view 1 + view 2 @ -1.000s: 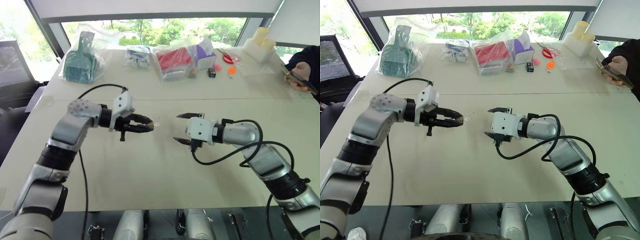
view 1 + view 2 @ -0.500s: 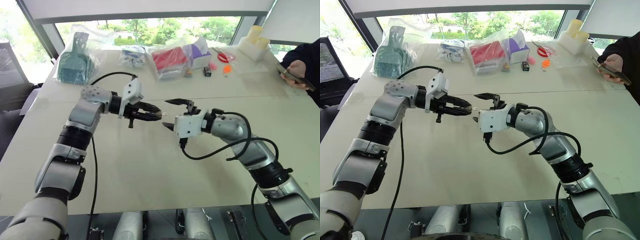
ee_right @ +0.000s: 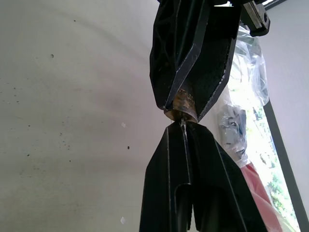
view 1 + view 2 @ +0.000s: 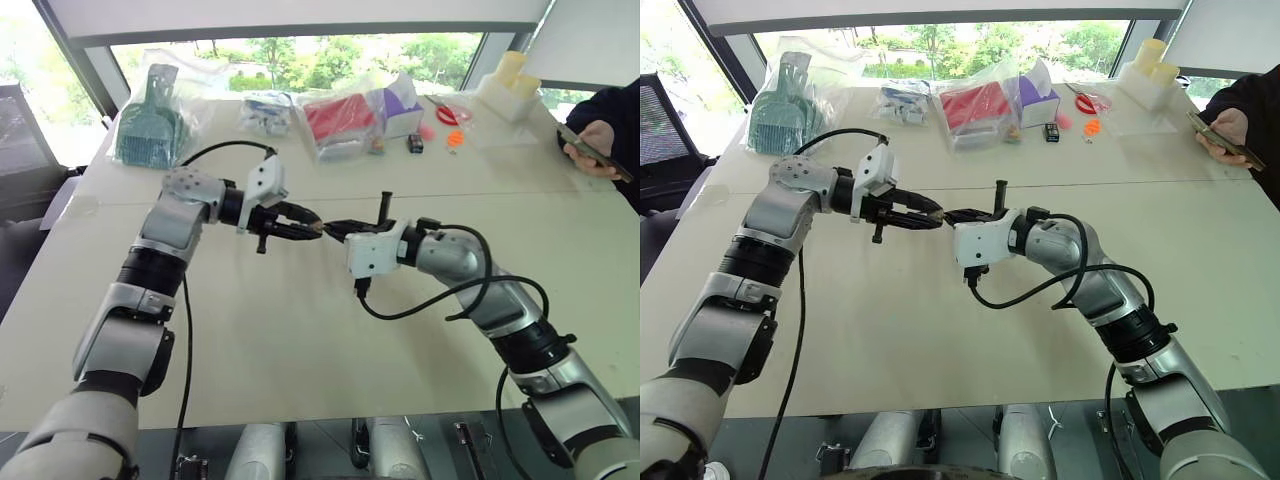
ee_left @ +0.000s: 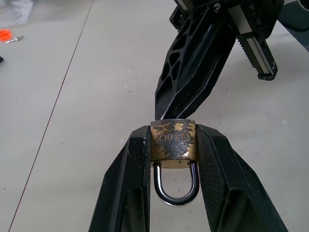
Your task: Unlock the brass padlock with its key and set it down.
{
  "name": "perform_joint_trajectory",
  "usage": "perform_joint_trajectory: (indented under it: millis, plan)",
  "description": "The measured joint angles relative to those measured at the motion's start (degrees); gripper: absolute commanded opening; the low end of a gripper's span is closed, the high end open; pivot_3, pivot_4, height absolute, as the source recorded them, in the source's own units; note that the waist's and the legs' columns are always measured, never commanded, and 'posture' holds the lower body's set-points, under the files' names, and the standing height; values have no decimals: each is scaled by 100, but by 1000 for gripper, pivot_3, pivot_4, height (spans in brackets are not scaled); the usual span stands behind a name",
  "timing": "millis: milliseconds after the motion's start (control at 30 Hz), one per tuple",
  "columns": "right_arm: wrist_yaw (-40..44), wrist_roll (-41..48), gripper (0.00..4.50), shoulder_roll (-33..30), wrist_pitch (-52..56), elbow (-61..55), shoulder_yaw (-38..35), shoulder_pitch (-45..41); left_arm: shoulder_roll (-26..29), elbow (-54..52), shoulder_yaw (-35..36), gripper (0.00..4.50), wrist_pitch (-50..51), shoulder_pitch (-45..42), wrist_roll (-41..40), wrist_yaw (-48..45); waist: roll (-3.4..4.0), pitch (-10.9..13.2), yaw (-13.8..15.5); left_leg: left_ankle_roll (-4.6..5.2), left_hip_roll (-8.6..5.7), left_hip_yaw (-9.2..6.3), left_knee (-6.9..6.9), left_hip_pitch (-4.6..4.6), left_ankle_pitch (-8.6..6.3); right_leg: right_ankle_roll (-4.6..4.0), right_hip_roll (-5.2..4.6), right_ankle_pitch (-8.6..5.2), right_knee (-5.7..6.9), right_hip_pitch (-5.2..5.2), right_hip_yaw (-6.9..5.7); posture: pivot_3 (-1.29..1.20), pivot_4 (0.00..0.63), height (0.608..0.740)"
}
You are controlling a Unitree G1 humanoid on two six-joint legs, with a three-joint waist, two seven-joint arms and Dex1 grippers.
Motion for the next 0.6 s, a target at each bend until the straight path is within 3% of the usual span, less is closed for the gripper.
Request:
perform_joint_trajectory:
  millis: [133,467,600]
  plan:
    - [232,121,52,51,112,49,-11,-93,32,-119,-1,772,-108,61,73,56,0,0,-3,0,0,-1,0,0,0,0,0,0,0,0,0,0,150,740]
    - [1884,1780,52,286,3087,60,-371,-797,-69,-95,-101,772,-2408,216,929,512,1,-1,17,0,2,-1,0,1,0,-2,-2,2,3,0,0,0,150,740]
    - [1845,1735,52,305,3080,123,-379,-901,-79,-88,-72,772,-2576,215,984,635,1,-1,6,0,1,0,0,1,0,-1,-2,2,4,-1,-1,0,150,740]
